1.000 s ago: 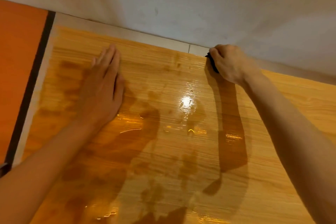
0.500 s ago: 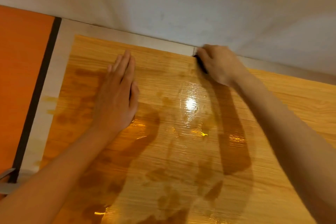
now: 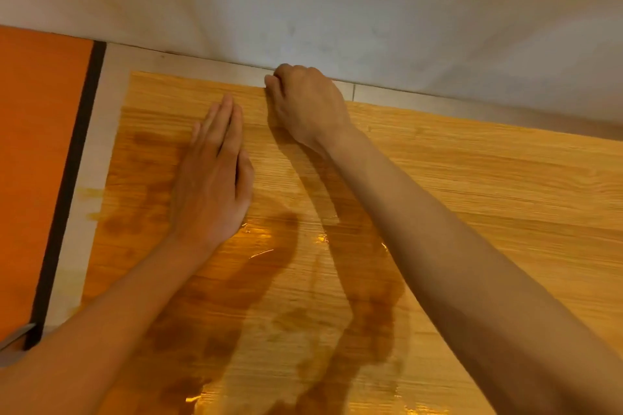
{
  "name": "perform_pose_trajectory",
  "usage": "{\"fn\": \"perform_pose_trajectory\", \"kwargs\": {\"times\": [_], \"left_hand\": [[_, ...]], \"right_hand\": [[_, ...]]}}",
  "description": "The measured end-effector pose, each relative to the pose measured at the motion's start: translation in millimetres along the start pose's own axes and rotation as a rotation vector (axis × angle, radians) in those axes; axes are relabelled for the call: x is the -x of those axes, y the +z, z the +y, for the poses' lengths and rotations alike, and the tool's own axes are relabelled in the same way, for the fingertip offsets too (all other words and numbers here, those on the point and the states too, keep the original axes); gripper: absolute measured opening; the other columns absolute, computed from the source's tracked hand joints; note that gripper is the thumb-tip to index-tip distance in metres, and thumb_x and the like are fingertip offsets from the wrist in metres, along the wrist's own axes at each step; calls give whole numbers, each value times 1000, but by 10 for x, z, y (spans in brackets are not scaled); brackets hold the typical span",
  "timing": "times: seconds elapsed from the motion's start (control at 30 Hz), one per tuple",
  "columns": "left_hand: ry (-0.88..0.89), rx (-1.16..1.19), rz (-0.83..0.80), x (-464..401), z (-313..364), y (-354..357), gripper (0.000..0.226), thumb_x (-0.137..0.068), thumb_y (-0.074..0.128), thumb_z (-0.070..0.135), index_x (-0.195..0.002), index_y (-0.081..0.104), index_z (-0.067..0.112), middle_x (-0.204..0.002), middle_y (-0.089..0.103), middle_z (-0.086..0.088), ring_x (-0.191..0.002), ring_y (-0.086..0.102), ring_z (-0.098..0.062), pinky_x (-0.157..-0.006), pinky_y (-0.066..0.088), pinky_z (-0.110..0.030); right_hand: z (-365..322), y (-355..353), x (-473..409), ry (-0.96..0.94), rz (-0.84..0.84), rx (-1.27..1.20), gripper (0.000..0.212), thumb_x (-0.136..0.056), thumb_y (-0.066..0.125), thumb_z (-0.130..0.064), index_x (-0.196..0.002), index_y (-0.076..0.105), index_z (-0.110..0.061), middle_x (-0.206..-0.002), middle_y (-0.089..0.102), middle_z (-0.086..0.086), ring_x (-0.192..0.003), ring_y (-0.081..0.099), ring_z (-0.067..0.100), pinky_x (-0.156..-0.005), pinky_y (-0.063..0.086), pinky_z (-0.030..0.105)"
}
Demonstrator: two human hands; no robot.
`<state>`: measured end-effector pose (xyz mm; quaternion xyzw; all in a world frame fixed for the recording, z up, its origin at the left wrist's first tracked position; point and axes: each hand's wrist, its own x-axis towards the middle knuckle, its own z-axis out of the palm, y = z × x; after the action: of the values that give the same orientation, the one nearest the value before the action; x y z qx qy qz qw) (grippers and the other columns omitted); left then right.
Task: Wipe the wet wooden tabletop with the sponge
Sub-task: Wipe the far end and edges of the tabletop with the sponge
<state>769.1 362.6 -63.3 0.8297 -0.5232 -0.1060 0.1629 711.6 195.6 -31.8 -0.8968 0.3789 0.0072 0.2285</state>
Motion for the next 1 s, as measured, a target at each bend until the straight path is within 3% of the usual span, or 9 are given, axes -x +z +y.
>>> {"fn": "perform_pose_trajectory", "kwargs": {"times": [0.1, 0.17, 0.3, 0.37, 0.43, 0.53, 0.73, 0.9, 1.0], "left_hand": [[-4, 4, -1, -5, -6, 5, 56, -108, 24, 25, -159, 19, 4, -169, 11, -9, -157, 8, -22, -128, 4, -35], [-4, 0, -2, -7, -18, 12, 56, -108, 23, 26, -159, 18, 5, -169, 11, -8, -157, 8, -22, -127, 2, -33], [-17, 2, -1, -18, -23, 29, 57, -106, 24, 26, -159, 20, 6, -169, 11, -8, -156, 8, -21, -126, 0, -32], [-15, -1, -1, -16, -19, 31, 57, -106, 24, 26, -159, 20, 6, -168, 12, -8, -156, 9, -22, -127, 5, -36], [-17, -12, -8, -12, -21, 30, 57, -106, 23, 26, -159, 19, 6, -168, 12, -9, -156, 9, -22, -128, 8, -38], [-17, -20, -12, -21, -17, 31, 57, -106, 22, 26, -159, 19, 5, -168, 12, -9, -156, 9, -22, -128, 9, -40], [-11, -15, -14, -24, -23, 31, 58, -106, 22, 27, -159, 19, 4, -168, 12, -10, -156, 9, -23, -128, 8, -40], [-8, -19, -9, -15, -36, 37, 57, -107, 20, 27, -159, 17, 4, -169, 10, -10, -156, 7, -22, -128, 6, -38], [-2, -4, -7, -9, -38, 32, 56, -107, 20, 27, -159, 17, 5, -169, 10, -9, -157, 7, -21, -128, 6, -38]], "right_hand": [[416, -191, 166, 2, -33, -80, 37, -103, 36, -33, -107, 64, -12, -110, 68, 9, -103, 60, 29, -86, 48, 40], [922, -386, 401, 100, 6, -70, 36, -101, 37, -34, -105, 66, -12, -108, 69, 12, -102, 60, 31, -86, 47, 42], [1537, -618, 786, 374, 242, -46, 39, -102, 40, -33, -101, 70, -8, -100, 70, 17, -93, 61, 34, -69, 37, 30], [1502, -466, 799, 387, 352, -85, 34, -101, 44, -29, -108, 69, -7, -108, 69, 15, -103, 60, 32, -78, 40, 31], [1284, -263, 865, 331, 430, -140, 32, -101, 46, -22, -122, 63, -6, -126, 63, 13, -123, 52, 31, -101, 39, 32], [992, -53, 1230, 242, 430, -203, 39, -102, 46, -18, -139, 47, -6, -150, 41, 10, -146, 26, 25, -121, 20, 40], [997, -1, 1843, 6, 191, -107, 43, -101, 44, -20, -143, 41, -10, -153, 36, 4, -148, 20, 20, -122, 17, 41], [937, -165, 887, 323, 322, -117, 44, -106, 32, -23, -147, 33, -9, -157, 27, 7, -149, 14, 24, -122, 11, 43], [622, 52, 1047, 252, 338, -147, 43, -105, 34, -20, -146, 36, -8, -156, 29, 8, -149, 15, 24, -122, 12, 42]]}}
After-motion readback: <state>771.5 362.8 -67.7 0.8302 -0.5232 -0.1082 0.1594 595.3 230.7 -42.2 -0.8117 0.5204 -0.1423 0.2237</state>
